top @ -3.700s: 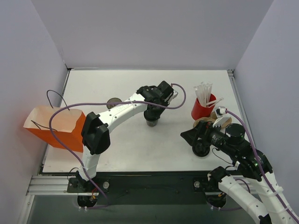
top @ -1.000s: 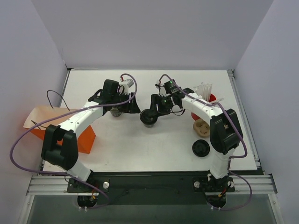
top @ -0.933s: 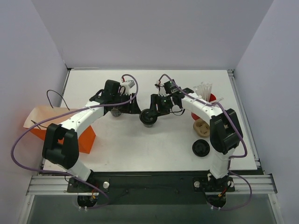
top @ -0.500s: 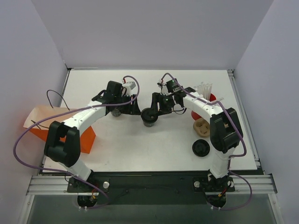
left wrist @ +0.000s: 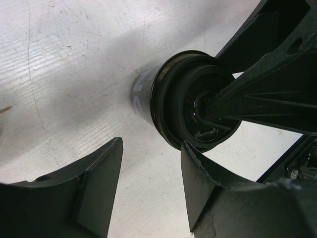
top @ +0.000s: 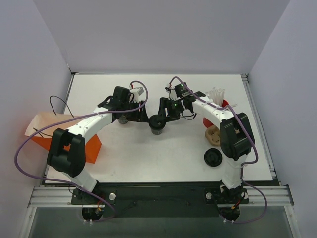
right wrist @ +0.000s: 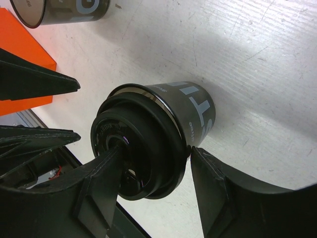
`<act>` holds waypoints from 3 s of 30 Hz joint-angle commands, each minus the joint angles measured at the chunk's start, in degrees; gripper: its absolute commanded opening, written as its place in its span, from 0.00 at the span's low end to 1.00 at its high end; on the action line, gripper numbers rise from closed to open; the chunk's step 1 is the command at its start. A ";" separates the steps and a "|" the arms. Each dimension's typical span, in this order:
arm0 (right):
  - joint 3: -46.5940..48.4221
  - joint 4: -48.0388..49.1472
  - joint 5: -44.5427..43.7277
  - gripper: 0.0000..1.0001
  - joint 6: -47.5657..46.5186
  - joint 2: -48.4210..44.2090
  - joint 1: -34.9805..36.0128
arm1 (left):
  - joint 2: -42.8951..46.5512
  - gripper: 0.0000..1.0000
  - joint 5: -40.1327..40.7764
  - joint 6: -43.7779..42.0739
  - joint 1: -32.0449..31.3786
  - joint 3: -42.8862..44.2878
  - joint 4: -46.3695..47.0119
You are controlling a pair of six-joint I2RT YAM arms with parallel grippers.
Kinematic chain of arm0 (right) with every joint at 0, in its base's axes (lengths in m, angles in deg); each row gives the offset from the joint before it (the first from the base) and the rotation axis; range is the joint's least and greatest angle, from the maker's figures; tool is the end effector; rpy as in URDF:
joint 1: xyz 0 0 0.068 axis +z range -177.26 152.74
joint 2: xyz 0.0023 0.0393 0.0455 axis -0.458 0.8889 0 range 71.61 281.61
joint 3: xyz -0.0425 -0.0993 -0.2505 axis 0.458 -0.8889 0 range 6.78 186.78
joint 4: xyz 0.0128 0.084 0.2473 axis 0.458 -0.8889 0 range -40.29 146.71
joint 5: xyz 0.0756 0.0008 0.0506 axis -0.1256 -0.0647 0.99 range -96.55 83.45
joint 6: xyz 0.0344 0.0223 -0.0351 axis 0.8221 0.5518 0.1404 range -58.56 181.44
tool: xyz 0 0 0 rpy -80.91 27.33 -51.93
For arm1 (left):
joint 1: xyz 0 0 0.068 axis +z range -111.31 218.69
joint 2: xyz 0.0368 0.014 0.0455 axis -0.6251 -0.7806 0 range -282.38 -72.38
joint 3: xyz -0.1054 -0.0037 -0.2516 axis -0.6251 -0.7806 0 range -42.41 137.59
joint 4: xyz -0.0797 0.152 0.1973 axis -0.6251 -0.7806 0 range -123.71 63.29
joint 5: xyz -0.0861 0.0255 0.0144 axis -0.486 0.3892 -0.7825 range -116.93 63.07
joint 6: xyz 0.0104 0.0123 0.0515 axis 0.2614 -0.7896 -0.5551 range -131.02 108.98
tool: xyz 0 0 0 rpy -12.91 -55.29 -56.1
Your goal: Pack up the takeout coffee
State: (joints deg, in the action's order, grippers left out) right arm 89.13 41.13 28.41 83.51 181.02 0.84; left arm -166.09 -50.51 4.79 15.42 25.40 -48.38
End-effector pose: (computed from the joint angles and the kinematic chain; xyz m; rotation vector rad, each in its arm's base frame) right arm 0.3691 0.2202 0.2346 -0.4578 2.3820 1.1320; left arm 0.3211 -0.1535 0.2451 0.3586 2.4410 -0.8029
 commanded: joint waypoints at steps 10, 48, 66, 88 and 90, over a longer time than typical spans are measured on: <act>3.08 -0.86 -0.68 0.63 0.35 1.43 -0.41 | -0.86 0.60 2.04 -1.22 -0.02 2.15 -0.92; 2.38 -0.77 -2.35 0.50 0.00 2.04 -0.32 | -1.65 0.64 -8.85 6.60 0.94 -1.72 14.63; 1.06 0.72 -0.77 0.48 0.00 2.04 -0.41 | -9.46 0.65 -10.26 8.70 0.94 -2.95 18.59; -0.34 1.68 1.34 0.56 2.89 -2.35 -2.70 | -11.93 0.56 -2.71 9.06 0.77 -4.00 13.94; -2.01 2.47 1.43 0.55 4.39 -2.70 -2.70 | -12.02 0.56 -2.27 8.97 0.77 -3.83 13.50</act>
State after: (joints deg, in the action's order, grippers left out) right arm 89.37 42.62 28.48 85.87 181.65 -1.48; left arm -174.98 -60.54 16.84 16.27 22.32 -29.65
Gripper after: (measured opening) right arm 0.560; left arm 0.564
